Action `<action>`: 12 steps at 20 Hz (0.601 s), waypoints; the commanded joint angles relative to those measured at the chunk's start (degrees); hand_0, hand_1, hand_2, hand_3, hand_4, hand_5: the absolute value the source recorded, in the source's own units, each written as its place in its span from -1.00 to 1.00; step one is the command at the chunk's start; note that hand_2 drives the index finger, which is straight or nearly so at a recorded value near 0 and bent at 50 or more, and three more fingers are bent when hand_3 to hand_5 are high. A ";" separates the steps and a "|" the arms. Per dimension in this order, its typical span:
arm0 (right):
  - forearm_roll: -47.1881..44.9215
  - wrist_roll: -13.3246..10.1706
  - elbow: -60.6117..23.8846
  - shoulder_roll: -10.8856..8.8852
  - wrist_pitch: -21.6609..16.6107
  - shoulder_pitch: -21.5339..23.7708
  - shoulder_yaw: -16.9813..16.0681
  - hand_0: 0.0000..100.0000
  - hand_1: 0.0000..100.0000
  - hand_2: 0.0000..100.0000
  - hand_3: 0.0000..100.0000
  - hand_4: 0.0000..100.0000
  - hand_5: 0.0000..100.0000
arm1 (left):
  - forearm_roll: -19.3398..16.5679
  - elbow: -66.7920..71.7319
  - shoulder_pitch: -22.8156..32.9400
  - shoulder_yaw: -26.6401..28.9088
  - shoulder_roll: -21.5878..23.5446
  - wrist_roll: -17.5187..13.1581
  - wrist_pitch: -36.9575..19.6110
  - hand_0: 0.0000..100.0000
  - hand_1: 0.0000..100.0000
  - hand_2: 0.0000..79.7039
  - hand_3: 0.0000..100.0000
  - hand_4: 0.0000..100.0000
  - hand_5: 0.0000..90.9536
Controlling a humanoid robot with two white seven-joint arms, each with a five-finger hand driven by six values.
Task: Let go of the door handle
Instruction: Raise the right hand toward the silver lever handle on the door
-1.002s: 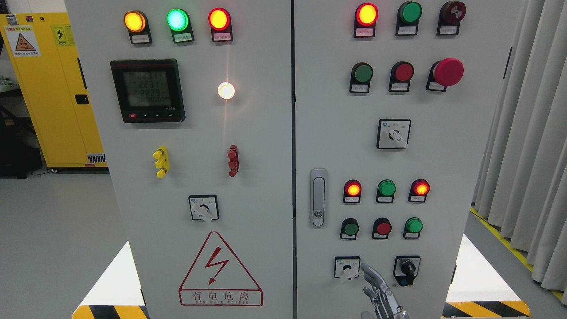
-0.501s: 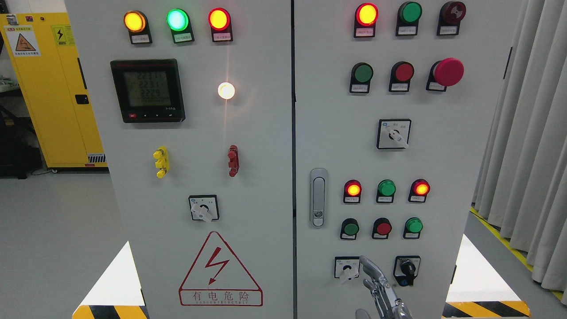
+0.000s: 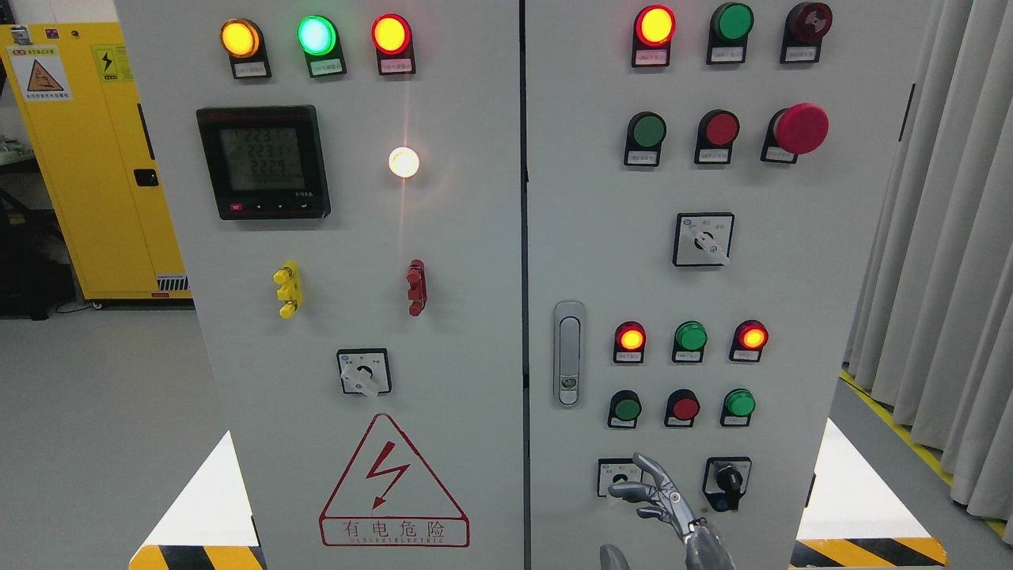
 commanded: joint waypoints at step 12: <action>33.46 -5.94 2.32 0.34 6.51 -7.73 6.17 0.06 -0.20 -1.00 1.00 1.00 1.00 | 0.00 -0.70 0.00 0.00 0.00 -0.01 -0.05 -0.76 0.11 -1.00 -1.00 -1.00 -1.00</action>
